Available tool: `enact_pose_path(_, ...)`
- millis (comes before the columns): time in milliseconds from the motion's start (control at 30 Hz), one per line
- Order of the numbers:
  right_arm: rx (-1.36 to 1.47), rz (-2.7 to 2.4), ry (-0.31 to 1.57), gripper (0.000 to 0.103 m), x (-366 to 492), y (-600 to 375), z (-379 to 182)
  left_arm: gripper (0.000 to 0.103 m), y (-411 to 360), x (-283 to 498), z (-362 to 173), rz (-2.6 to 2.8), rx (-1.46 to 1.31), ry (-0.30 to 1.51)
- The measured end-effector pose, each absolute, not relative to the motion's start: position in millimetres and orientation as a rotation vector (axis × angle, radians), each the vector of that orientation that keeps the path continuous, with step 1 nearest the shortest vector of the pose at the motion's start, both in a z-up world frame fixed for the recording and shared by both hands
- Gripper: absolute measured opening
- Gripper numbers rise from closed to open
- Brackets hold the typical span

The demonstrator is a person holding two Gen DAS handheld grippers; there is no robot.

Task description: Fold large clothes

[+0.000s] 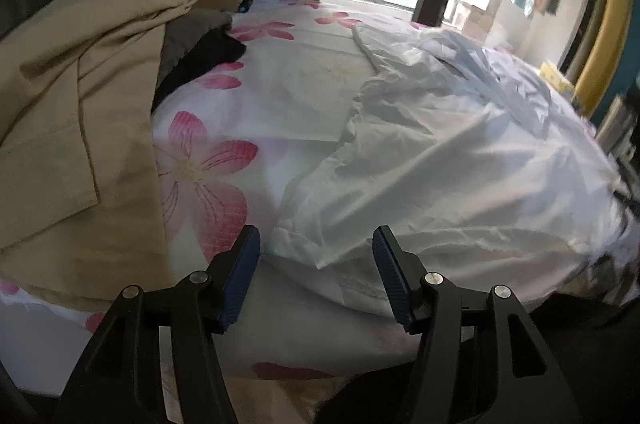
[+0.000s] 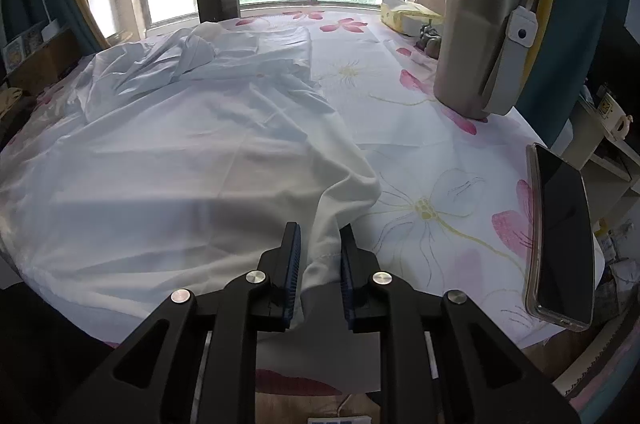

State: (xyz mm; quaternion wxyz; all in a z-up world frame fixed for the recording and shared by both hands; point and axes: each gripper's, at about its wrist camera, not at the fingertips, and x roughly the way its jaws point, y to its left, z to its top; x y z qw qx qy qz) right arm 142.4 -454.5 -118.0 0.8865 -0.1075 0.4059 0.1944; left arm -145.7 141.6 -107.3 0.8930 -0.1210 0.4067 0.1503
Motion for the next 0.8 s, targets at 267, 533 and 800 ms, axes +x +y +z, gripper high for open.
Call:
enact_pose_path(267,-0.263,0.422,0.862,0.004,137,-447,-117,0.005,122,-139,-104,0.250,-0.140,0.867)
enact_pose_path(533,-0.305,0.378,0.811,0.004,133,-443,-99,0.005,128,-143,-71,0.279,-0.128,0.778)
enact_pose_path(800,-0.330,0.360,0.757,0.004,134,-438,-75,0.005,125,-138,-53,0.278,-0.099,0.736)
